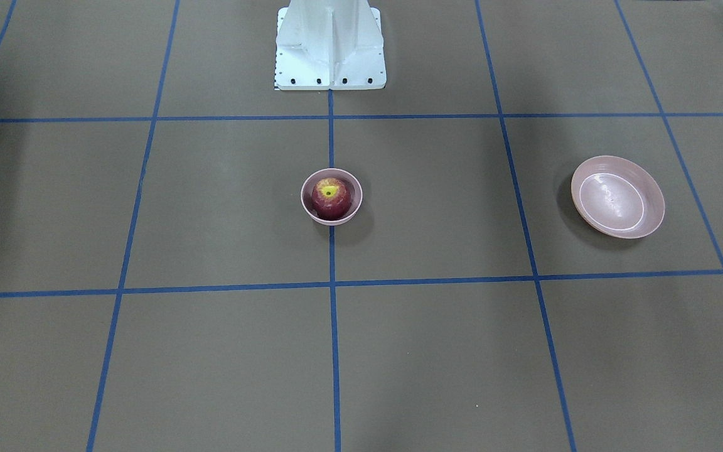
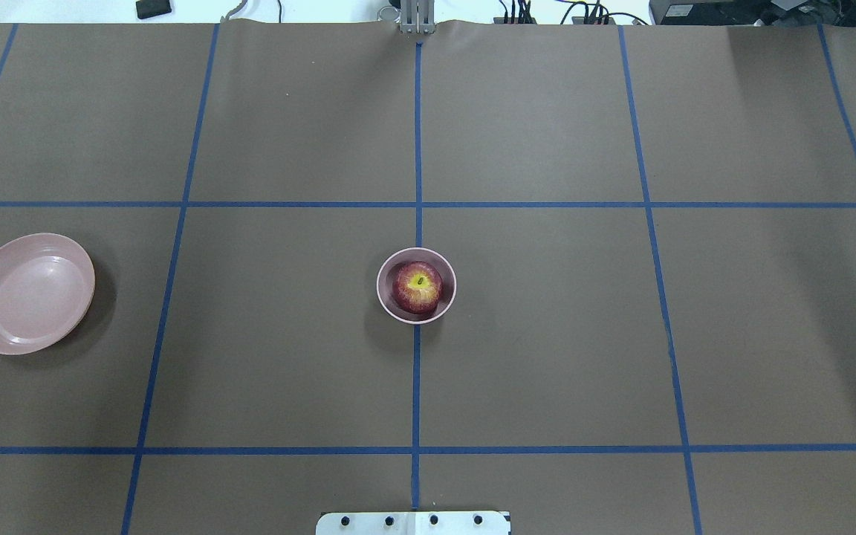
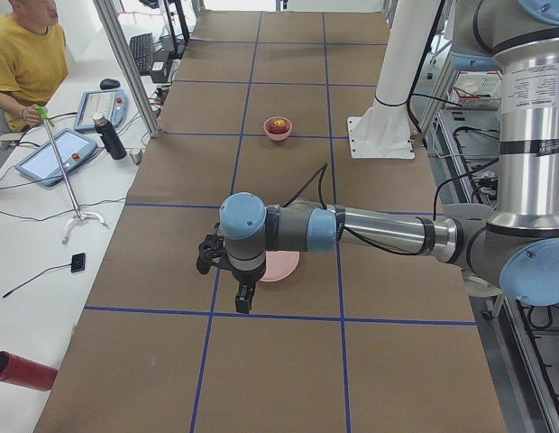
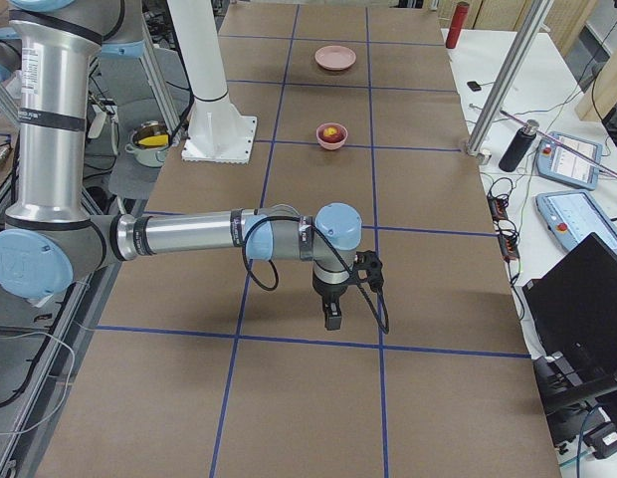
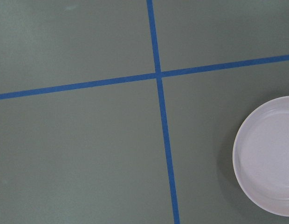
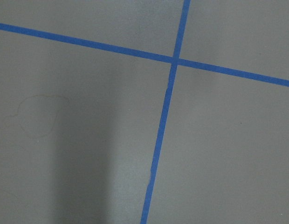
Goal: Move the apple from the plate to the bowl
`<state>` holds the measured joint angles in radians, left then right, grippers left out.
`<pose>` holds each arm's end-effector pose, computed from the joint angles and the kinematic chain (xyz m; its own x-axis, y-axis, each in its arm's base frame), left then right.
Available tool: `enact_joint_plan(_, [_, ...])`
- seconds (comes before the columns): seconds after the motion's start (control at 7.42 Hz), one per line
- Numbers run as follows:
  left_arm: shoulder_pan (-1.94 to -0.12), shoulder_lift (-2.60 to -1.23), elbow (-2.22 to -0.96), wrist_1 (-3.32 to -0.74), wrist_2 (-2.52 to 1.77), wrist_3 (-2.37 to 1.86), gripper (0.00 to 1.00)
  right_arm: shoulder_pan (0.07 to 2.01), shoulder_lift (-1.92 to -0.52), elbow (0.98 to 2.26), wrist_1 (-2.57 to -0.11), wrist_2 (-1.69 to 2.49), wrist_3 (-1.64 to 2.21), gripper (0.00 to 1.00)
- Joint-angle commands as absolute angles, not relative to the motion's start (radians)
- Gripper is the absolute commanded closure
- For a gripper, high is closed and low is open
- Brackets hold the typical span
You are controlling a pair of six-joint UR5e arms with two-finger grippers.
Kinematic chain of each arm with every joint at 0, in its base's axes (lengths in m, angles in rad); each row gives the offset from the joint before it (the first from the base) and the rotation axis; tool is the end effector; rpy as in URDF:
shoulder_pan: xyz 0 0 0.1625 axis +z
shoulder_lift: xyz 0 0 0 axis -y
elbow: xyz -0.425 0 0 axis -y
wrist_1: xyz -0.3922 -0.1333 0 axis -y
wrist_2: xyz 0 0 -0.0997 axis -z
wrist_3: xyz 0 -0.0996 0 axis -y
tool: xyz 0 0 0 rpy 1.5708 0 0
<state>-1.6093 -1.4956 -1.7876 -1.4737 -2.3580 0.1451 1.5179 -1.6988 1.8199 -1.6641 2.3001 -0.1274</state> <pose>-0.0804 -0.4563 0.5967 0.7047 0.1486 -0.6938 -0.0641 0.9872 0.1464 0.0437 -0.4397 0.6081 0.7309 -0.1843 0.6572 0.1469 0.9828 0.1122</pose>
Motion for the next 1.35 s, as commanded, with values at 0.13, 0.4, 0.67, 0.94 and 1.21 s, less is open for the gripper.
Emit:
enact_joint_plan(0.13, [-1.611, -1.482, -1.79, -1.48, -2.361, 0.144, 0.02, 1.519, -1.698, 1.825, -1.664, 2.301, -0.127, 0.0])
enact_joint_plan(0.4, [-1.611, -1.48, -1.793, -1.48, -2.361, 0.143, 0.02, 1.519, -1.697, 1.827, -1.663, 2.301, -0.127, 0.0])
enact_joint_plan(0.67, [-1.611, -1.48, -1.792, -1.48, -2.361, 0.143, 0.02, 1.519, -1.698, 1.827, -1.664, 2.301, -0.127, 0.0])
enact_joint_plan(0.94, [-1.611, -1.48, -1.795, -1.48, -2.361, 0.143, 0.02, 1.519, -1.698, 1.825, -1.664, 2.301, -0.124, 0.0])
enact_joint_plan(1.21, [-1.611, -1.479, -1.793, -1.479, -2.359, 0.143, 0.02, 1.519, -1.698, 1.824, -1.664, 2.301, -0.124, 0.0])
